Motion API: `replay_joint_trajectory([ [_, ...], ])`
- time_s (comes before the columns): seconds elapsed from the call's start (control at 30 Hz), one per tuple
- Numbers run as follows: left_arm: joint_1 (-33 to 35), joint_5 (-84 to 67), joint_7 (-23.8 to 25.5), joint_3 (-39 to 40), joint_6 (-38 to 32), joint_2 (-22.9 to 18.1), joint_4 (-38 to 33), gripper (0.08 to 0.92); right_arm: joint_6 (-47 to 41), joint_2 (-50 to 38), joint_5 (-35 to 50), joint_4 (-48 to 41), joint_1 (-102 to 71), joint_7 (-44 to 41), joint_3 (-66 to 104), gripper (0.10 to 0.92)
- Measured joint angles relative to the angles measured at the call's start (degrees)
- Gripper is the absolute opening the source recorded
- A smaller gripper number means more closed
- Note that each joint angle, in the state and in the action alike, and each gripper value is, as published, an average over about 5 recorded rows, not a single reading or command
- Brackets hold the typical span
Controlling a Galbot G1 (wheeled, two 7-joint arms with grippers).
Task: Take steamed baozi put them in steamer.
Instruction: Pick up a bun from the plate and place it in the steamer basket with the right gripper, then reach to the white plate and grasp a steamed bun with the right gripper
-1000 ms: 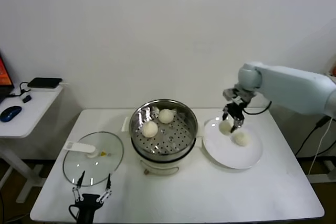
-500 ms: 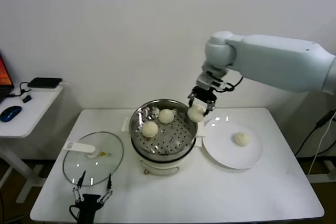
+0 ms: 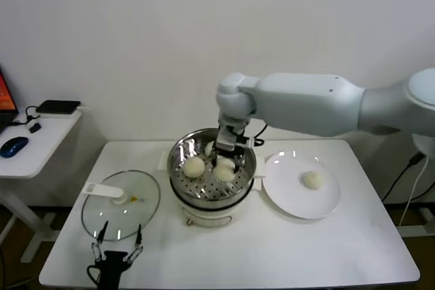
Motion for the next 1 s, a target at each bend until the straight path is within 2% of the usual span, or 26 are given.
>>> replay_joint_trajectory([
  [0.4, -0.58, 0.01, -0.12, -0.05, 0.01, 0.00, 0.40, 0.823, 1.62, 5.80, -3.25, -6.09, -6.71, 1.42, 1.37, 0.625],
  [0.7, -0.42, -0.04, -0.10, -0.16, 0.03, 0.00, 0.22, 0.823, 2.61, 7.08, -2.54, -9.03, -7.24, 1.80, 2.23, 0.810],
  [0.83, -0.24, -0.09, -0.10, -0.20, 0.03, 0.00, 0.08, 0.823, 2.90, 6.25, 0.09, -10.09, -4.72, 0.47, 1.23, 0.822],
  [1.0, -0.06, 0.06, -0.09, 0.09, -0.05, 0.00, 0.08, 0.823, 1.72, 3.34, 7.63, -11.82, 0.46, -3.91, -2.57, 0.823],
])
